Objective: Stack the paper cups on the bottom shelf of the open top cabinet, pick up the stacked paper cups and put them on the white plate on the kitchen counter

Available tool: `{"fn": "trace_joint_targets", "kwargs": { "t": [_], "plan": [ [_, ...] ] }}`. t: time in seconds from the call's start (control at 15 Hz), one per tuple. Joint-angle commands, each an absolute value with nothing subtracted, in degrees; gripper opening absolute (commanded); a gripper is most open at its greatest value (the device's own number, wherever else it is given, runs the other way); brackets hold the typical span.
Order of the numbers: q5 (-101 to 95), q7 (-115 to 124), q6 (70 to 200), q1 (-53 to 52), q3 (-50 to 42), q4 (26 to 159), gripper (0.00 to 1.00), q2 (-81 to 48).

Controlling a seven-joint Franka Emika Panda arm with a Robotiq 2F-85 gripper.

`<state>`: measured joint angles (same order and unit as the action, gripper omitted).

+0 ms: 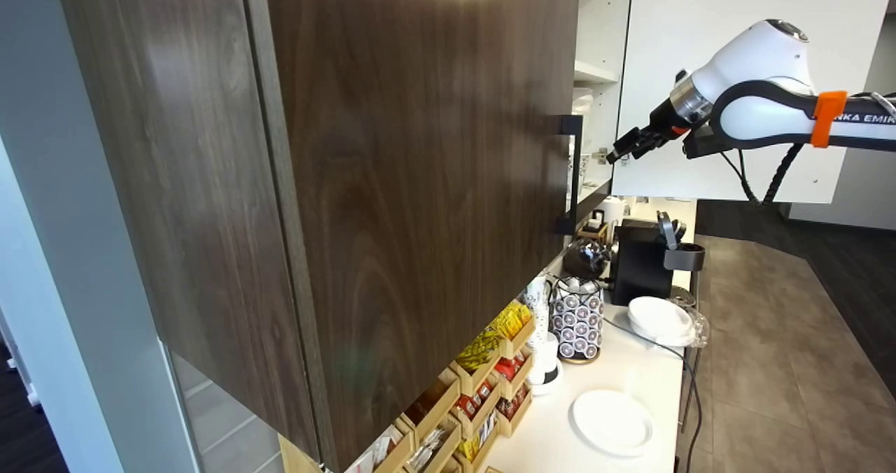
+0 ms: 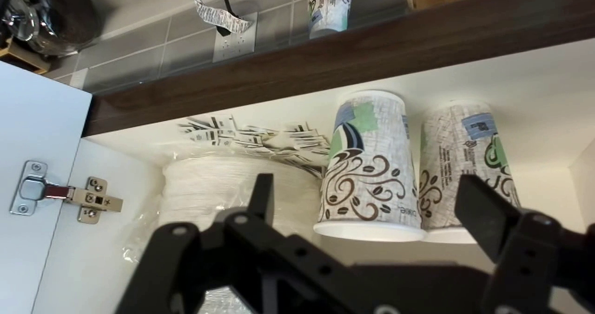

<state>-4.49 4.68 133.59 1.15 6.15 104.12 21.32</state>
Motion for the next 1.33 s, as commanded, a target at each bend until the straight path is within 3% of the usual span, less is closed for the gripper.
{"fn": "trace_joint_targets", "kwargs": {
  "t": [0.0,0.53,1.27],
  "plan": [
    [-4.9,4.9,133.3,0.5,5.7,103.7,1.0,21.1],
    [-4.3,1.1,136.6,-0.6,4.8,94.2,1.0,13.5],
    [-7.0,9.6,129.6,0.6,3.7,83.1,1.0,4.4]
  ]
}}
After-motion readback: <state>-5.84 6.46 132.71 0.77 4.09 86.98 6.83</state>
